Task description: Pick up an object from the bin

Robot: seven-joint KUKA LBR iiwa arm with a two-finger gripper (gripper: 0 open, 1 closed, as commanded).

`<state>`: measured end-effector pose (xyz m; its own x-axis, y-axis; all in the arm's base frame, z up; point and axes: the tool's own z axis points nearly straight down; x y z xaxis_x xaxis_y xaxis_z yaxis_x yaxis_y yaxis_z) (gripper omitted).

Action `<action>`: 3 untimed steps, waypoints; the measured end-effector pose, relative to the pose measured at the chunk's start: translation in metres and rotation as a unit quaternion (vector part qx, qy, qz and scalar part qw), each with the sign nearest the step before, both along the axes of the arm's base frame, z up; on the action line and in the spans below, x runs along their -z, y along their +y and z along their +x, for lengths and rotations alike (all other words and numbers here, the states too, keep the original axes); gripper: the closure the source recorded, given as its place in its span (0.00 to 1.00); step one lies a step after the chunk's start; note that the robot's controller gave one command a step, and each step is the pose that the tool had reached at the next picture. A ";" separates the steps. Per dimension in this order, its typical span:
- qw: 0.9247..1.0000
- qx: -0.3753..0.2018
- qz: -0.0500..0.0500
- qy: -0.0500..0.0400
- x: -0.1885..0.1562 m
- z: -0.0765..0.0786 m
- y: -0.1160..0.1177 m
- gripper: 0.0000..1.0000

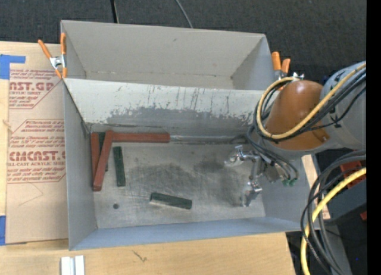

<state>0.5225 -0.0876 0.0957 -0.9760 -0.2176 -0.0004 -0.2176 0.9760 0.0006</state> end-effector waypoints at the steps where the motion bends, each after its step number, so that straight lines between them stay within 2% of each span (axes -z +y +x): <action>1: 0.991 0.131 0.000 0.000 0.001 0.019 0.053 0.00; 2: 0.996 0.089 0.000 0.000 -0.003 0.007 0.096 0.00; 3: 1.000 0.002 0.000 0.000 0.009 -0.003 0.109 0.00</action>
Offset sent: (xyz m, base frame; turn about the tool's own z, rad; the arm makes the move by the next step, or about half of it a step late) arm -0.0142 0.1186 0.0084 -0.0075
